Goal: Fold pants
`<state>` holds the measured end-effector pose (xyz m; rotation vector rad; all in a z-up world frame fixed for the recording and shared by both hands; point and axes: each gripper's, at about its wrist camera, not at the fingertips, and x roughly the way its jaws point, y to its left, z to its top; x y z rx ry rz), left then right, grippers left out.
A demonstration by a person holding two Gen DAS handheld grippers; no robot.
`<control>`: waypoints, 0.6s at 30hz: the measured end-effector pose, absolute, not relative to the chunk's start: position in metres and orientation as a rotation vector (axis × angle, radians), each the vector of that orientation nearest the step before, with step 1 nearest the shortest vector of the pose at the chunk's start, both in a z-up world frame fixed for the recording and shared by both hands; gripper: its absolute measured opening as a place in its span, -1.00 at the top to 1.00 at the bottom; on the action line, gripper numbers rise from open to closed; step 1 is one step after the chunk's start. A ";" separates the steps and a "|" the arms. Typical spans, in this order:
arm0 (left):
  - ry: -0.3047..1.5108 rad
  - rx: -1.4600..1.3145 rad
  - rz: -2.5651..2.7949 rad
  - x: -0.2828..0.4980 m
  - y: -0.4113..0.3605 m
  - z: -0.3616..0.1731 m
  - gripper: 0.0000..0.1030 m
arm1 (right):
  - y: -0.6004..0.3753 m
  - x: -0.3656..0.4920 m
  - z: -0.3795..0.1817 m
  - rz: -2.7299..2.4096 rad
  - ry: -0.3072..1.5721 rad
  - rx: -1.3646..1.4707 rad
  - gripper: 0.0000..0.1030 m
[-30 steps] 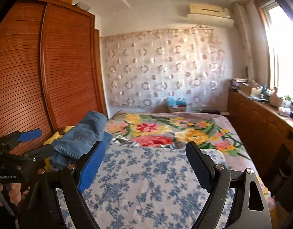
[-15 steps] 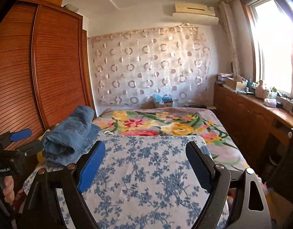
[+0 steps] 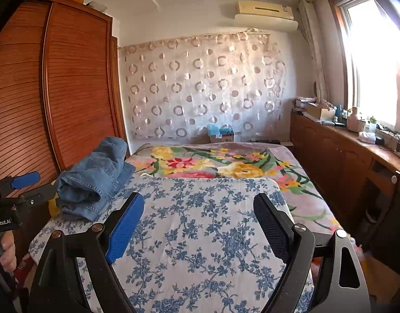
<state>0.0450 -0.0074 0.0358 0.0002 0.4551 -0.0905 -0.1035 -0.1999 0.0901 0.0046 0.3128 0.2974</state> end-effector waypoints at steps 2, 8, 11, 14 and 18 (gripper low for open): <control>0.455 0.001 -0.088 0.045 -0.007 0.035 -0.72 | -0.201 -0.103 0.091 0.298 0.313 0.006 -0.70; 0.458 -0.008 -0.096 0.045 -0.006 0.034 -0.72 | -0.202 -0.102 0.093 0.304 0.316 0.004 -0.70; 0.456 -0.007 -0.095 0.044 -0.006 0.034 -0.72 | -0.203 -0.099 0.093 0.305 0.317 0.005 -0.70; 0.456 -0.007 -0.097 0.043 -0.005 0.032 -0.72 | -0.202 -0.100 0.093 0.305 0.317 0.004 -0.69; 0.456 -0.010 -0.096 0.043 -0.004 0.032 -0.72 | -0.203 -0.099 0.095 0.308 0.317 0.006 -0.70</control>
